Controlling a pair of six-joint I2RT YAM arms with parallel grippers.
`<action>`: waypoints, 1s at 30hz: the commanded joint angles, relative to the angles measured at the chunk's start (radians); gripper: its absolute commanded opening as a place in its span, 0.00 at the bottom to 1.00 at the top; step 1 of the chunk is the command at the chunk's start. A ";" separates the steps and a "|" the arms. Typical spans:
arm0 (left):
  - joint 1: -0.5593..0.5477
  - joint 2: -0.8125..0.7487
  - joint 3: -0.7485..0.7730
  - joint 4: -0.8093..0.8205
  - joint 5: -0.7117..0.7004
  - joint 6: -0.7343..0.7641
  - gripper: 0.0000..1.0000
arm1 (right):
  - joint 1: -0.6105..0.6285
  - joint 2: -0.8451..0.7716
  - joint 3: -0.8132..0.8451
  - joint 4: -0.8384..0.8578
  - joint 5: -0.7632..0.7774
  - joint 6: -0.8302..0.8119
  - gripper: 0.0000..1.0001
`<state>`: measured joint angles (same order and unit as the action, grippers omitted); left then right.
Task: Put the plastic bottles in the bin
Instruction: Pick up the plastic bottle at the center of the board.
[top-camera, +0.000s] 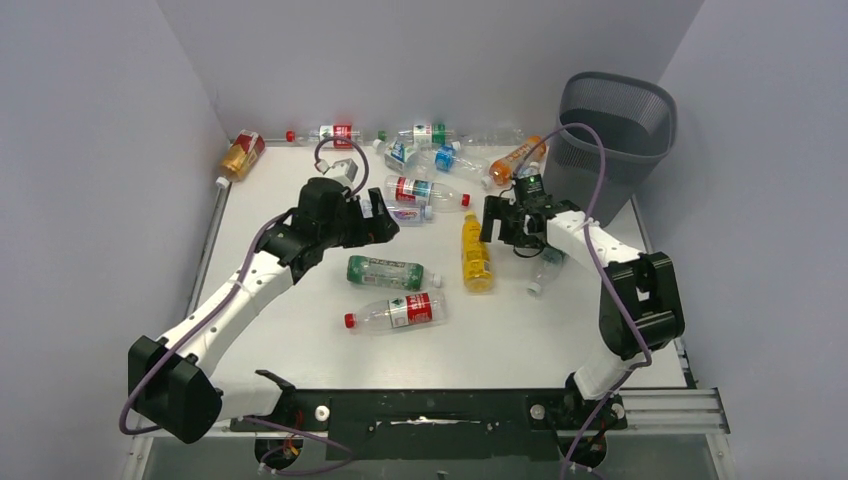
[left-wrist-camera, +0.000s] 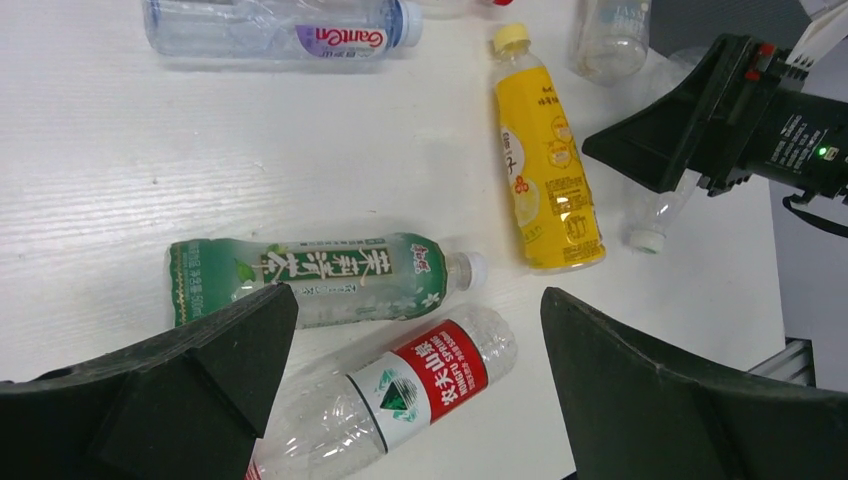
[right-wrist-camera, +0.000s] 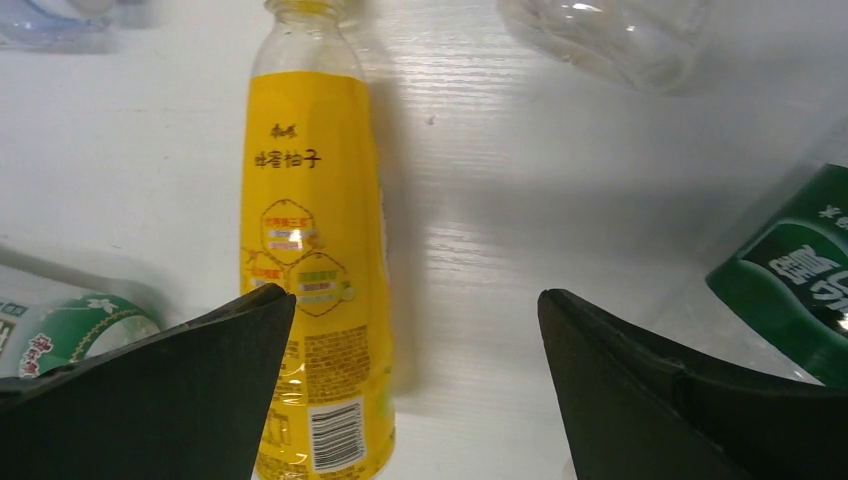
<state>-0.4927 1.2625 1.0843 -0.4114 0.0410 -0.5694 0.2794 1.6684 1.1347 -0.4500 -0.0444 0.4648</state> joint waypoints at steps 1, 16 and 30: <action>0.004 -0.028 -0.028 0.055 0.048 -0.010 0.96 | 0.053 -0.014 0.042 0.030 0.013 0.016 1.00; 0.006 -0.040 -0.057 0.065 0.054 -0.015 0.95 | 0.163 0.082 0.080 0.005 0.057 0.041 0.98; 0.009 -0.029 -0.075 0.069 0.045 -0.016 0.96 | 0.166 0.123 0.140 -0.054 0.074 -0.004 0.66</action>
<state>-0.4889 1.2533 1.0145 -0.3992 0.0830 -0.5816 0.4400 1.7836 1.2289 -0.4881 0.0143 0.4820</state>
